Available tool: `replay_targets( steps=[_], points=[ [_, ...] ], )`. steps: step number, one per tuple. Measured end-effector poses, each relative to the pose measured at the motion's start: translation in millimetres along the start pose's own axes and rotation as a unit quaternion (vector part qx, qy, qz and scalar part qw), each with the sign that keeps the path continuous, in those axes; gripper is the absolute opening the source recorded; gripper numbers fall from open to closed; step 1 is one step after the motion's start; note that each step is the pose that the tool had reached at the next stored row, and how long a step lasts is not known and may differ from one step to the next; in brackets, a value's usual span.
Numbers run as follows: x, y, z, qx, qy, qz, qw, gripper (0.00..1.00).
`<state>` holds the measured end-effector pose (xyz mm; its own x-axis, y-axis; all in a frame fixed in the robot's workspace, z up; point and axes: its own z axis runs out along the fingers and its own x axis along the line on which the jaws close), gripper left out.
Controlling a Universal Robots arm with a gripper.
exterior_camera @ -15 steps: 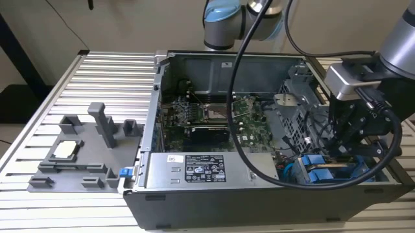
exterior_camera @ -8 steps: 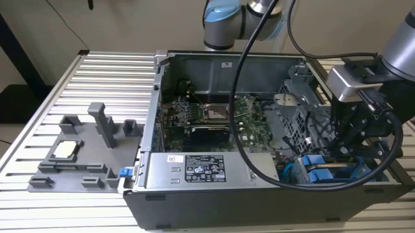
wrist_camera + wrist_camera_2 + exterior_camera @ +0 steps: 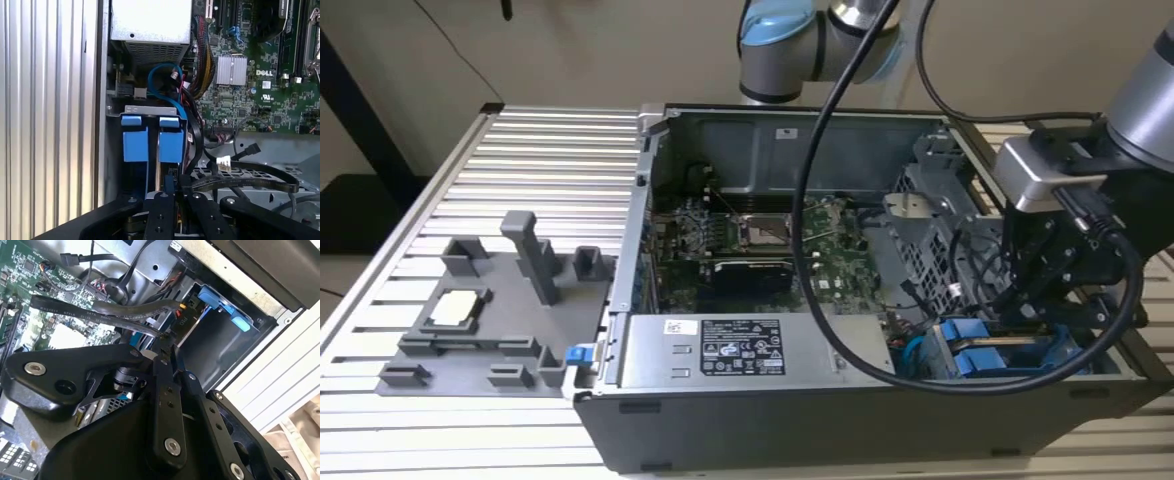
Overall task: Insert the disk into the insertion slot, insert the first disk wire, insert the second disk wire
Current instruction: 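Insert the second disk wire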
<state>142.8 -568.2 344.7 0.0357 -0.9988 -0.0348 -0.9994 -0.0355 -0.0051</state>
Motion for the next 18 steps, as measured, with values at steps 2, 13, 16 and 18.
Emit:
replay_targets(
  steps=[2, 13, 16, 18],
  points=[
    [0.0, 0.0, 0.6, 0.0001, -0.0011, 0.001, 1.0, 0.16],
    [0.0, -0.5, 2.8, 0.0001, -0.0024, 0.001, 1.0, 0.16],
    [0.1, -0.9, 3.8, 0.0001, -0.0025, 0.001, 1.0, 0.16],
    [0.3, -1.1, 4.7, 0.0001, -0.0025, 0.001, 1.0, 0.16]
  ],
)
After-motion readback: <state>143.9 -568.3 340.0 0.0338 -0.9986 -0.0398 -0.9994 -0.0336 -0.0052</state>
